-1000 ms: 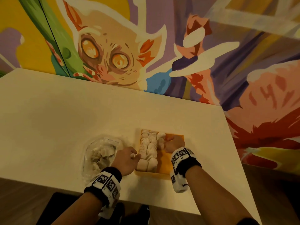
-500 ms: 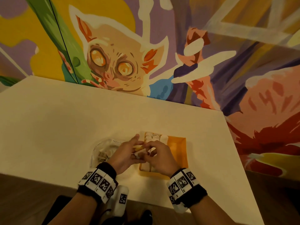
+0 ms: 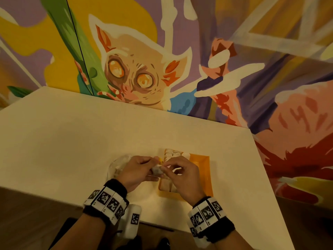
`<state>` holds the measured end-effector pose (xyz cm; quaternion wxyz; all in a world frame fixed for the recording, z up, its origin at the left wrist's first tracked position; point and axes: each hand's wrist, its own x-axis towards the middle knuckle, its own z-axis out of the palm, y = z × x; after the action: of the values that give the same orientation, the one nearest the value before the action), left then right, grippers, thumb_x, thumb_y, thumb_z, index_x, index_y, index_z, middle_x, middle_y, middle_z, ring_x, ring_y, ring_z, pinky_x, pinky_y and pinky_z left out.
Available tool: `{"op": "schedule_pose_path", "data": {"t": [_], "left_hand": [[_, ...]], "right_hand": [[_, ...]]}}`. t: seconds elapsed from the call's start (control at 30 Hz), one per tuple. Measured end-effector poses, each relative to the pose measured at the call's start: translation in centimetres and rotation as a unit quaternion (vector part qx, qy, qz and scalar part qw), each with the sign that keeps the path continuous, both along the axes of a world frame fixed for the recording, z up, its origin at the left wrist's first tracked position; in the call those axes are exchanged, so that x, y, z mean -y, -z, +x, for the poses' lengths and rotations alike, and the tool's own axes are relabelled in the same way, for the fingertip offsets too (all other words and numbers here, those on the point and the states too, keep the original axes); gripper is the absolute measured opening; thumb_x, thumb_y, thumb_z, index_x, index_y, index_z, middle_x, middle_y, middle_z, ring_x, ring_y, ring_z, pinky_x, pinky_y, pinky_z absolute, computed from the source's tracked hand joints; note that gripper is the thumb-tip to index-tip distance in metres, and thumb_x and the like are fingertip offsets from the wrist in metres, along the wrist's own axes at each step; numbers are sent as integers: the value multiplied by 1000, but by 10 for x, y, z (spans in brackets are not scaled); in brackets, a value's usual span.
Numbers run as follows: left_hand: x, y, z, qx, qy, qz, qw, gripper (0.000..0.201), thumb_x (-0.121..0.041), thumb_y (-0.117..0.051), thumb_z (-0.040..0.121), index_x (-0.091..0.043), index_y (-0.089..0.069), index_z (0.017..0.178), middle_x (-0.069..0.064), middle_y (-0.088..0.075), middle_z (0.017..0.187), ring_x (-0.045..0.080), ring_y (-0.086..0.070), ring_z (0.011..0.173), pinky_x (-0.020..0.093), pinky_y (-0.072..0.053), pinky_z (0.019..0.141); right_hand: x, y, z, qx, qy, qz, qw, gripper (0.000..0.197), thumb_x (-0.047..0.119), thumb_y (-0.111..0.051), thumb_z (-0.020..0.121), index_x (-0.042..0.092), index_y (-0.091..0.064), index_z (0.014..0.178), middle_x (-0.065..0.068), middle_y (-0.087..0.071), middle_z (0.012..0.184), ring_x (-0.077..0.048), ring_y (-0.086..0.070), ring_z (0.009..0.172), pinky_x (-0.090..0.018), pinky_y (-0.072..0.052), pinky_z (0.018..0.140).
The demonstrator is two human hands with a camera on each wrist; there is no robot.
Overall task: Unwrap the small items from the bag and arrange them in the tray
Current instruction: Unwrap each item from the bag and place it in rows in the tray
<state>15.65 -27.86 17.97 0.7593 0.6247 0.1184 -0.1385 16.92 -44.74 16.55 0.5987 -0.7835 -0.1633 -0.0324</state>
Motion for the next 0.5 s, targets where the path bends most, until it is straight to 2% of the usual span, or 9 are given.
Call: {"op": "schedule_pose_path", "data": {"t": [0.07, 0.13, 0.27, 0.37, 0.43, 0.5], "left_hand": [[-3, -2, 3, 3, -16, 23, 1000, 24, -19, -59, 95, 2, -70, 100, 19, -70, 89, 26, -68, 75, 35, -58, 67], [-6, -5, 5, 25, -30, 60, 997, 20, -17, -60, 94, -3, -72, 99, 14, -72, 87, 22, -67, 72, 32, -57, 63], [-5, -6, 7, 70, -62, 92, 991, 15, -11, -63, 92, 0, -73, 91, 15, -73, 80, 23, -67, 71, 28, -57, 57], [3, -7, 5, 62, -49, 68, 995, 28, -23, -62, 93, 1, -74, 89, 14, -73, 83, 24, -68, 73, 38, -60, 69], [4, -6, 3, 49, -30, 30, 998, 37, -31, -62, 91, 4, -73, 92, 19, -72, 87, 26, -68, 77, 42, -59, 79], [2, -6, 2, 48, -17, 18, 999, 38, -31, -66, 88, 7, -72, 93, 24, -70, 90, 30, -67, 82, 43, -58, 84]], "right_hand": [[4, 0, -3, 5, -30, -7, 1000, 10, 15, -79, 78, 22, -77, 85, 8, -66, 93, -13, -64, 78, -21, -52, 64], [8, 1, -4, -6, -61, -28, 998, 11, 18, -80, 77, 24, -78, 86, 10, -64, 96, -15, -63, 82, -25, -54, 65], [9, 2, -5, -35, -61, -12, 997, 9, 18, -79, 79, 23, -75, 85, 6, -64, 96, -17, -64, 82, -32, -58, 71], [5, 0, -4, -70, -39, 15, 997, 7, 16, -75, 83, 20, -71, 88, 6, -67, 95, -17, -67, 81, -35, -59, 70], [4, -1, -3, -97, -27, 32, 994, 5, 16, -71, 86, 18, -68, 90, 5, -69, 92, -18, -69, 79, -33, -59, 68], [5, -2, -2, -112, -20, 59, 992, 5, 13, -70, 87, 14, -67, 91, 4, -70, 91, -20, -69, 77, -29, -57, 66]]}}
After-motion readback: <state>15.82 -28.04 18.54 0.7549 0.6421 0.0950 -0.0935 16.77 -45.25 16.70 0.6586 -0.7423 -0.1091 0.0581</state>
